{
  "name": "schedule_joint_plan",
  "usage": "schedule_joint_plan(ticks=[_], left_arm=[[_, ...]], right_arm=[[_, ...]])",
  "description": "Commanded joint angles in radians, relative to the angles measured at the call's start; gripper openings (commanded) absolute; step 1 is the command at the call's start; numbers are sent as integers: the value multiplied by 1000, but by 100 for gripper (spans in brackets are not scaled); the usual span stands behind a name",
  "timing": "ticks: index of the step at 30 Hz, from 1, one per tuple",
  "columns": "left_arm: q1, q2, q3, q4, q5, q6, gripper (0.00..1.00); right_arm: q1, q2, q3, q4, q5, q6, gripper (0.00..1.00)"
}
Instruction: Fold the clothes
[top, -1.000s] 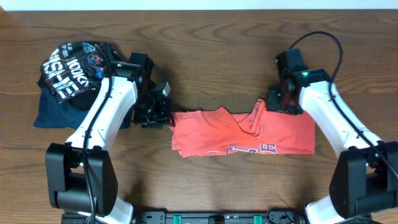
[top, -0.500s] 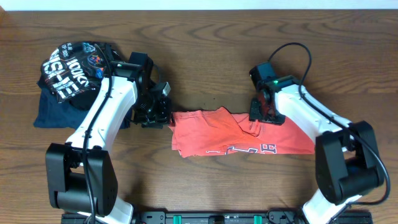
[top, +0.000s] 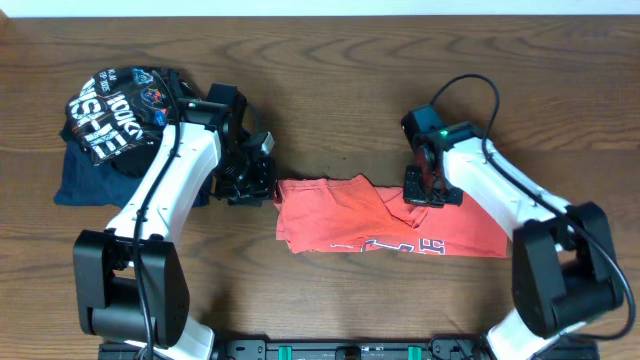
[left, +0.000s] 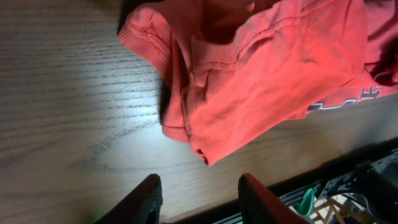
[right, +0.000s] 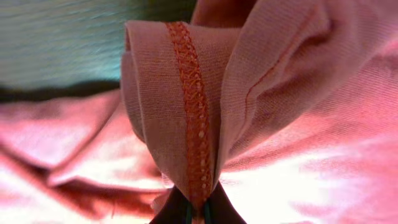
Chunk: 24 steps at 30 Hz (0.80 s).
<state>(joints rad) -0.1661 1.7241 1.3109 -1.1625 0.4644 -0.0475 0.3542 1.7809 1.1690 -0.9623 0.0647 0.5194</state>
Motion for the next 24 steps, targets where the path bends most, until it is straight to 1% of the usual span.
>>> schedule_joint_plan(ticks=[1,7,12,15,16,17,18,20,24], left_arm=[[6,-19,17,-2,-4,18,43],[6,-19,17,-2,-4,18,43],[6,-19,17,-2,-4,18,42],[6,-19,17,-2,-4,18,43],[6,-19,17,-2,-4,18,43],[6,-19,17,-3,-4,18,44],[6,-19,17,-4,-4,17,51],[6,-19,17,-11,-4,17,58],[6,-18,10,-5,-4,18,66]], right_arm=[[-6,-45,2,-19,-50,-64,3],[5,-47,2,-73,-103,-138,4],[40,-47,1,-101,-101,-143,6],[57,-46,1,-92,-99,-143,21],[61,-46,1,-90,-99,-143,31],[65,-46,1,-91,-99,-143,45],[66,-46,1,-90,-98,-144,59],[63,-47,1,-92,-89,-152,65],[34,-73,8,-102,-3,-67,67]])
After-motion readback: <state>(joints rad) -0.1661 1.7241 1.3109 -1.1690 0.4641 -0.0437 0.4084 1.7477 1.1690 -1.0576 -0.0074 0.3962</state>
